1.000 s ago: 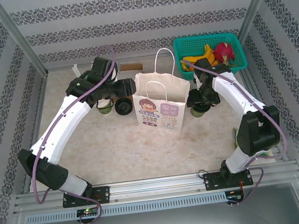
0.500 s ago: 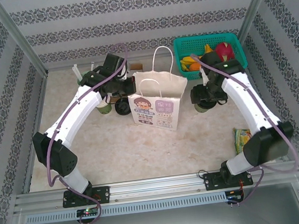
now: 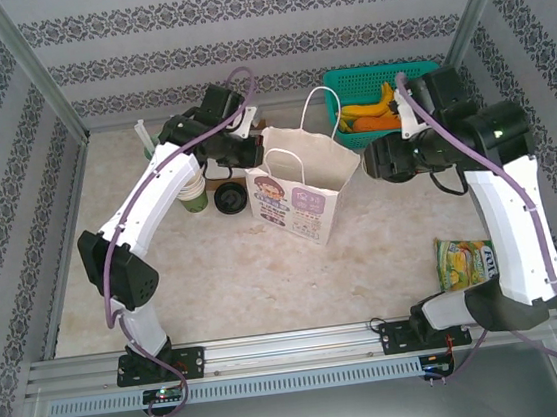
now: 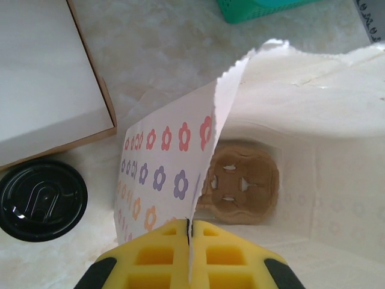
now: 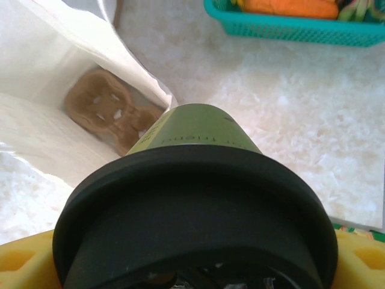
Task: Pack the takeout coffee
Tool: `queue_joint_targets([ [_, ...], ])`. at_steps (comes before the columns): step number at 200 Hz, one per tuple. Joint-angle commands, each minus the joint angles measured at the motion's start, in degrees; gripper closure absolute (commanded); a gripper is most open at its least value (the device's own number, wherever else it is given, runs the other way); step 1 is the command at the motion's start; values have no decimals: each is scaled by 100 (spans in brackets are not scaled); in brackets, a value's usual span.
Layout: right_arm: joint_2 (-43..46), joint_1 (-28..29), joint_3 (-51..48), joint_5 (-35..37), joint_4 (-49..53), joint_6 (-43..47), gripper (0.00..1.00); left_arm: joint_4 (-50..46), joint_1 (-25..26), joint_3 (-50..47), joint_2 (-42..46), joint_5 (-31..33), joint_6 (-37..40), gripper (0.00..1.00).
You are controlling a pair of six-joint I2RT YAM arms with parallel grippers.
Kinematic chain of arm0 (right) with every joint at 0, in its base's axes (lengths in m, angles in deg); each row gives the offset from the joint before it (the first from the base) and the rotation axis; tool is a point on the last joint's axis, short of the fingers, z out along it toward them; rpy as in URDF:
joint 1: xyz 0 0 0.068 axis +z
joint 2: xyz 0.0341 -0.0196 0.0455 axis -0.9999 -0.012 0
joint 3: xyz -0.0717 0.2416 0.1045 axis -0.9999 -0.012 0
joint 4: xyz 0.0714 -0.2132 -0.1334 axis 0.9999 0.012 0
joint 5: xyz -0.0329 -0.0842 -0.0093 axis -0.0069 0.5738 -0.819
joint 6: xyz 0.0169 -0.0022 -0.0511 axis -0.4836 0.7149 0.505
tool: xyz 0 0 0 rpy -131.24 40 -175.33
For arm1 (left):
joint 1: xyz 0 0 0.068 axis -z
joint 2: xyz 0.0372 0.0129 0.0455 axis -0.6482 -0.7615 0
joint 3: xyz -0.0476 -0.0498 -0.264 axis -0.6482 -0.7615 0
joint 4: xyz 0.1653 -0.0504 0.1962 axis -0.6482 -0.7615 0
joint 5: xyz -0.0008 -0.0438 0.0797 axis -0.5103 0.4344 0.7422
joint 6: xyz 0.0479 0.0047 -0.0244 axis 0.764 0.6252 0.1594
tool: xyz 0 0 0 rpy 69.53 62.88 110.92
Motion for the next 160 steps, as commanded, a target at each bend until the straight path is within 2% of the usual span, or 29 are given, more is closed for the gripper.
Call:
queue_joint_targets([
  [1,-147,153,616,94,602,74,42,-295,-61,188,-48,-249,275,100],
  [36,-635,626,1319,-79,684,224,42,-264,-61,197,-59,-606,433,100],
  [88,-1329,1135,1403,-576,288,332,43,-291,-55,250,-22,-641,673,100],
  [160,-2097,1610,1195,-178,54,130,43,-248,-55,250,-6,-706,784,100],
])
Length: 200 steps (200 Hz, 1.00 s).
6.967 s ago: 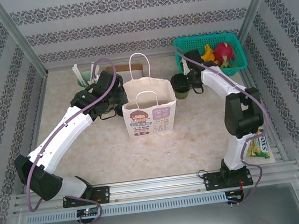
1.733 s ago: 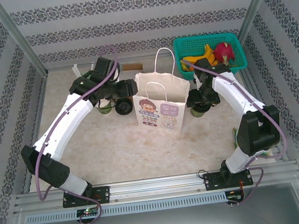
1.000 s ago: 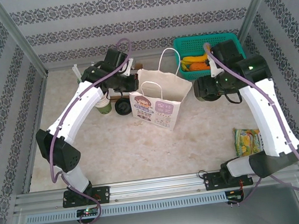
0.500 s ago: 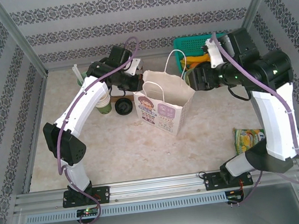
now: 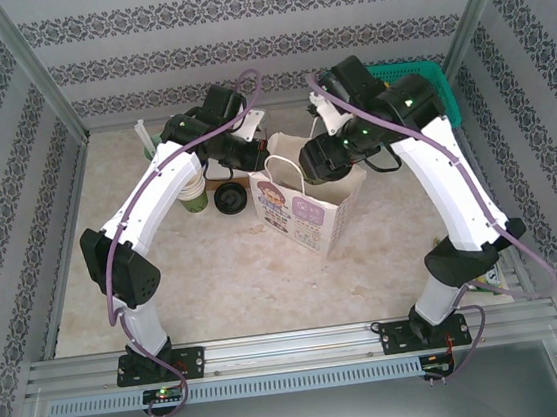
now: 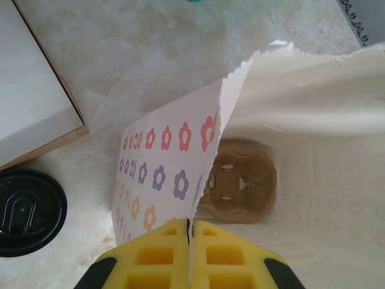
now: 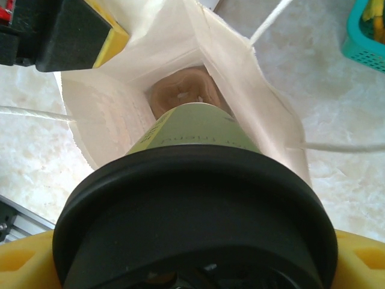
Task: Pack the takeout coffee
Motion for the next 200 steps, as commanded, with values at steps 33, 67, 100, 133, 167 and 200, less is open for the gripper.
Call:
queue_joint_targets([
  [33,-198,102,-490,-320,-426,-41,43,-98,-58,147,50,-147,202,100],
  [67,-130,-56,-935,-699,-637,30,43,-98,-58,155,50,-205,308,100],
  [100,101,-372,-1552,-956,-896,43,44,-115,-60,154,102,-271,344,100],
  [133,258,-588,-2086,-1112,-1179,10,44,-80,-60,134,112,-395,404,100],
  [167,286,-610,-2196,-793,-1215,-90,44,-56,-61,98,147,-406,507,100],
  [200,192,-510,-2170,-580,-1152,-23,44,33,-60,103,150,-495,521,100],
])
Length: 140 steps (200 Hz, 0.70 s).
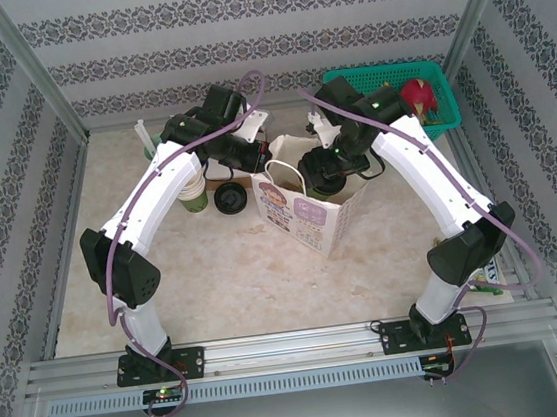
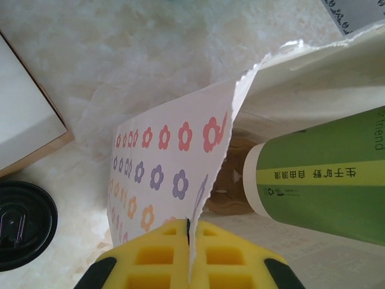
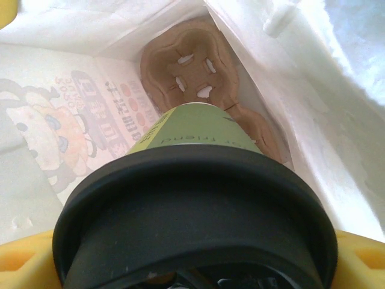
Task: Pack the takeout coffee
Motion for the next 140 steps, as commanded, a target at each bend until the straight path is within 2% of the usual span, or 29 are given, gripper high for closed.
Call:
queue_joint_targets([
  [1,63,83,-12,268,-7,-10,44,40,-61,103,148,-198,162,100],
  [20,-10,171,-30,303,-8,107,45,104,-60,98,165,-264,123,100],
  [92,-125,547,-66,-513,-59,457,45,177,-70,136,147,-267,-41,100],
  [115,-142,552,-48,-388,-82,219,45,144,-65,179,87,-307,-23,100],
  [140,-244,629,-9,424,196,-43,46,81,-76,261,46,-335,53,100],
])
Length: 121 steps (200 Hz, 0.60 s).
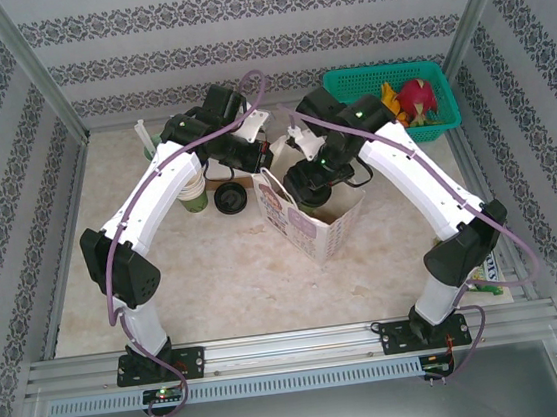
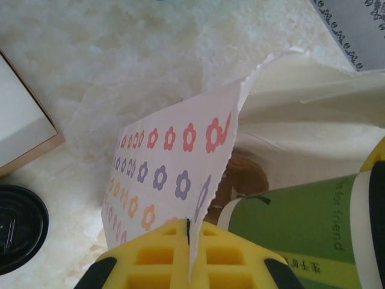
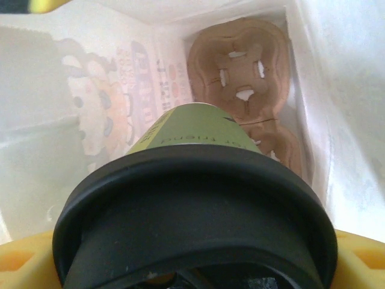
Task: Pack the takeout coffee
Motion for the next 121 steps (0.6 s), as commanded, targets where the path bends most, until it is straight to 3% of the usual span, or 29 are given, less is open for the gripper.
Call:
queue_joint_targets([
  [1,-155,82,50,659,272,-279,46,61,-77,263,42,-167,59,100],
  [53,-477,201,377,1589,979,-450,46,-89,-201,432,-13,-631,243,100],
  [121,-443,226,-69,1304,698,-232,46,-159,-342,461,-20,-782,197,100],
])
